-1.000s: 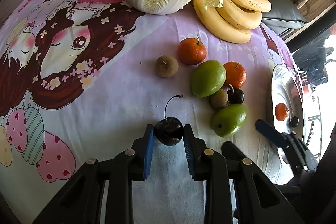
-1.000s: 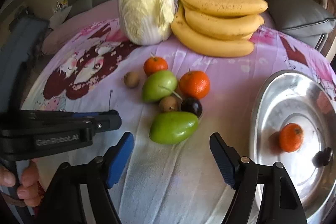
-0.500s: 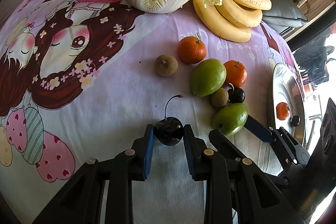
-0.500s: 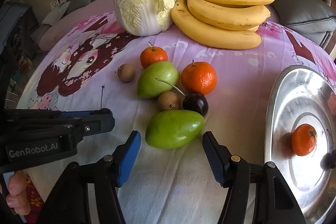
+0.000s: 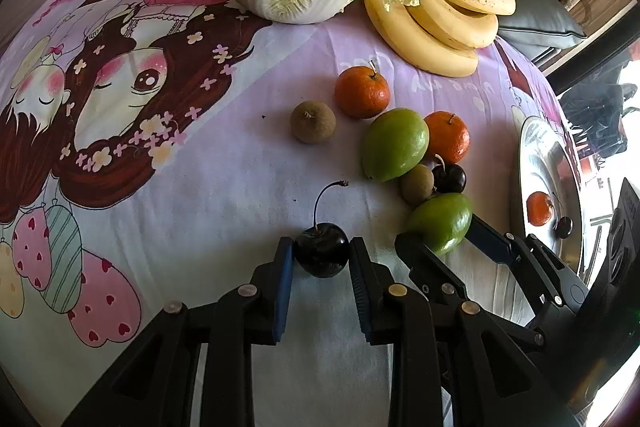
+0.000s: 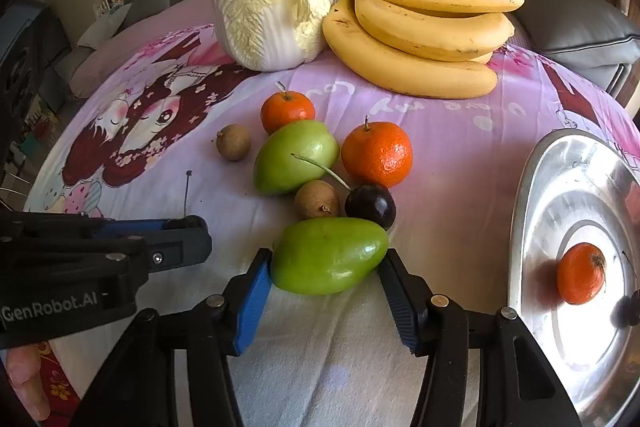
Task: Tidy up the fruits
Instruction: 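Close the right tool on the green mango while the left tool holds the cherry, then carry the mango with the right tool while the left tool carries the cherry toward the bowl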
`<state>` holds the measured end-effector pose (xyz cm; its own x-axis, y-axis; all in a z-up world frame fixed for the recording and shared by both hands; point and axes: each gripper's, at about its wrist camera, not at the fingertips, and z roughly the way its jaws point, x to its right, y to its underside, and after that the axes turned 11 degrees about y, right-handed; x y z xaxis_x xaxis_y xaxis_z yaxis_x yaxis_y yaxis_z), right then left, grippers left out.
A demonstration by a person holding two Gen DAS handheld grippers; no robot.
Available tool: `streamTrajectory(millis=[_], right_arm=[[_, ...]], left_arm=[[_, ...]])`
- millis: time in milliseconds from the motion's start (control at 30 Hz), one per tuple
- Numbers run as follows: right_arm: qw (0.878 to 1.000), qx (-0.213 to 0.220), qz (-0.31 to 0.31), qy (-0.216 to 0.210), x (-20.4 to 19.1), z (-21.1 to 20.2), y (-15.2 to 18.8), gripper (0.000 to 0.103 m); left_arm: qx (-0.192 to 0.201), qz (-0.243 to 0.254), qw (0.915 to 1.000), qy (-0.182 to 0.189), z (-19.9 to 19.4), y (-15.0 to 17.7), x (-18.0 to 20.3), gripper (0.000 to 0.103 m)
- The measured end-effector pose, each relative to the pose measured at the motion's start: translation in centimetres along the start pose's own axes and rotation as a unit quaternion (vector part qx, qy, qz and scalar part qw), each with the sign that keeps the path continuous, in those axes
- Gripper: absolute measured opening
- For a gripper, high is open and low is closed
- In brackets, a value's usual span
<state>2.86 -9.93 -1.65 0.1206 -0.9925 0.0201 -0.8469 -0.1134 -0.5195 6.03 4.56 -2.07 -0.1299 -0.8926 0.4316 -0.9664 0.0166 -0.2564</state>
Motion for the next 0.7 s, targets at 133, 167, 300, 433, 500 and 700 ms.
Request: streamTrajectory(millis=[133, 167, 300, 433, 500, 700], right_arm=[[1.0, 0.001, 0.002, 0.0, 0.06, -0.11, 0.02, 0.058], [1.0, 0.002, 0.002, 0.0, 0.05, -0.12, 0.01, 0.057], [1.0, 0.002, 0.004, -0.004, 0.19, -0.31, 0.12, 0.057], [1.0, 0.001, 0.008, -0.008, 0.41, -0.51, 0.27, 0.057], [1.0, 0.001, 0.01, -0.01, 0.47, -0.58, 0.32, 0.056], [1.0, 0.002, 0.015, -0.017, 0.56, -0.82, 0.43, 0.056]], left_arm=[[0.0, 0.0, 1.0, 0.0, 0.02, 0.0, 0.02, 0.029], [0.0, 0.0, 1.0, -0.001, 0.07, 0.01, 0.04, 0.029], [0.0, 0.0, 1.0, -0.002, 0.18, -0.07, 0.03, 0.029], [-0.001, 0.001, 1.0, -0.002, 0.21, -0.1, 0.04, 0.029], [0.0, 0.001, 1.0, -0.002, 0.21, -0.08, 0.07, 0.029], [0.001, 0.004, 1.0, -0.002, 0.16, -0.06, 0.28, 0.029]])
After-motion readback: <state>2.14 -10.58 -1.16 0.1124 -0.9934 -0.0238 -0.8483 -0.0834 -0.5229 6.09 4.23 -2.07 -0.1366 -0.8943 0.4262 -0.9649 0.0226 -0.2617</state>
